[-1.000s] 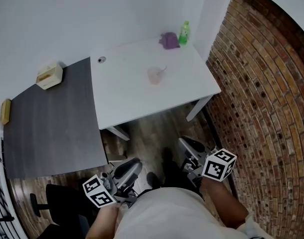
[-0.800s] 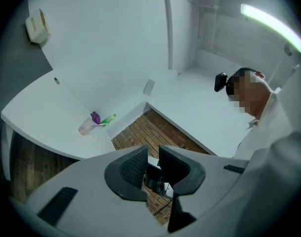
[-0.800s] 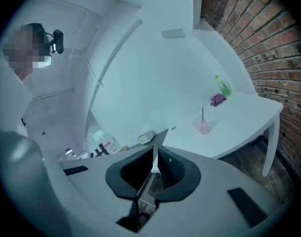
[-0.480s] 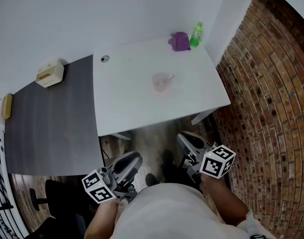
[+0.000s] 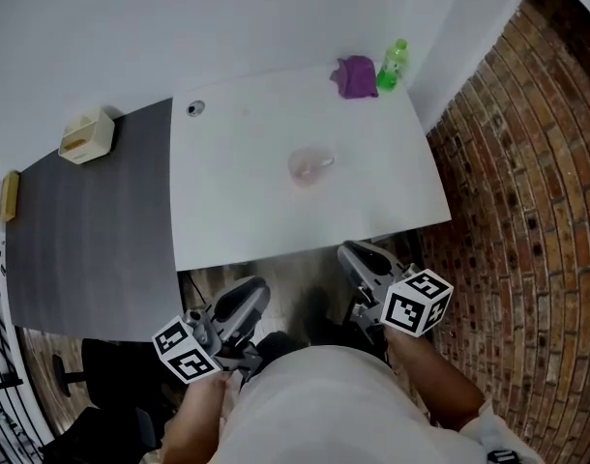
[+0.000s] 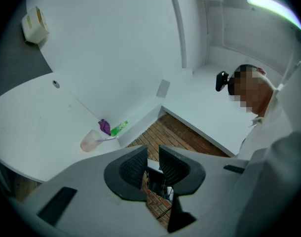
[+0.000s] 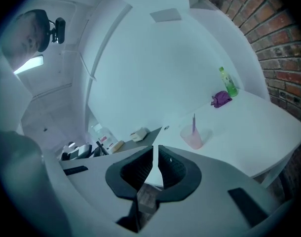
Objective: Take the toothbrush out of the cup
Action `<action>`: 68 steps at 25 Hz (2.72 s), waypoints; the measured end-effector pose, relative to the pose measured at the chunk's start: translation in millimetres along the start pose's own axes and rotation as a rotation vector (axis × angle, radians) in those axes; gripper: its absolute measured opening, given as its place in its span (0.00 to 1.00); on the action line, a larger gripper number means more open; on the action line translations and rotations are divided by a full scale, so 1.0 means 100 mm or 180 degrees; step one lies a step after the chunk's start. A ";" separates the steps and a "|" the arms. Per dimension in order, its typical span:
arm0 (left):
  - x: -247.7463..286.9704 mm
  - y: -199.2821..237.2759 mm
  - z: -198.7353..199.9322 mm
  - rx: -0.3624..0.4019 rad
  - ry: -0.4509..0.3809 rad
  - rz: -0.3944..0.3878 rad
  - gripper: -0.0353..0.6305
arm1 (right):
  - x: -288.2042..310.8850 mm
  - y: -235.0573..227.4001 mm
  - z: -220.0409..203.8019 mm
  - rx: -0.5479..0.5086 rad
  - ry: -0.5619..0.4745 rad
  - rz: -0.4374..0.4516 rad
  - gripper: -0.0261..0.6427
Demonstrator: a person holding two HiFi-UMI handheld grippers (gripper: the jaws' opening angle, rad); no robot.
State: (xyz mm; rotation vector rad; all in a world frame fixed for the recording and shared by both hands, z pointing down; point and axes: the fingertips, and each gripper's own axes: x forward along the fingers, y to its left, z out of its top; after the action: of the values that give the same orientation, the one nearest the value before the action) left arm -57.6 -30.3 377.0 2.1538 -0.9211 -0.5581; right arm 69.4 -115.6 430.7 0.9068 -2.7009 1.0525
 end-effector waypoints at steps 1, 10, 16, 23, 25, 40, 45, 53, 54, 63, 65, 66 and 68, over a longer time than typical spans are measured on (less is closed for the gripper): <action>0.03 0.03 0.01 0.0005 -0.0004 0.0028 0.15 | 0.02 -0.04 0.03 0.0007 -0.0007 -0.0004 0.06; 0.12 0.27 0.22 0.0002 0.0063 0.0045 0.15 | 0.23 -0.11 0.13 0.0028 -0.0075 -0.0189 0.06; 0.08 0.37 0.27 -0.0004 0.0183 0.0012 0.15 | 0.28 -0.09 0.15 0.0070 -0.0170 -0.0325 0.06; 0.02 0.54 0.29 -0.0059 0.0241 0.0055 0.21 | 0.36 -0.14 0.18 -0.0029 -0.0197 -0.0474 0.06; 0.03 0.61 0.26 -0.0063 0.0310 0.0069 0.23 | 0.39 -0.18 0.20 -0.0072 -0.0206 -0.0543 0.06; 0.33 1.03 0.22 -0.0037 0.0541 0.0208 0.23 | 0.65 -0.66 0.26 -0.0165 -0.0132 -0.0946 0.17; 0.45 1.12 0.22 -0.0035 0.0562 0.0228 0.23 | 0.76 -0.78 0.31 -0.0165 -0.0116 -0.1008 0.17; 0.64 1.29 0.22 -0.0023 0.0615 0.0289 0.23 | 0.92 -0.93 0.39 -0.0228 -0.0059 -0.1059 0.17; 0.65 1.31 0.22 -0.0025 0.0617 0.0299 0.23 | 0.94 -0.94 0.39 -0.0230 -0.0052 -0.1058 0.17; 0.77 1.52 0.19 -0.0081 0.0638 0.0393 0.23 | 1.08 -1.05 0.39 -0.0243 0.0015 -0.1075 0.17; 0.80 1.55 0.19 -0.0086 0.0645 0.0401 0.23 | 1.11 -1.07 0.39 -0.0234 0.0027 -0.1079 0.17; 0.81 1.57 0.20 -0.0089 0.0650 0.0405 0.23 | 1.13 -1.08 0.39 -0.0227 0.0033 -0.1083 0.17; 0.85 1.61 0.20 -0.0089 0.0664 0.0409 0.23 | 1.17 -1.11 0.39 -0.0211 0.0038 -0.1092 0.17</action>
State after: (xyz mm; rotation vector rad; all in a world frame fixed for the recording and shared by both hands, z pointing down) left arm -85.9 -181.9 476.1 2.0648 -0.9219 -0.2757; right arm 41.3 -263.5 500.9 1.2860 -2.4315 0.8867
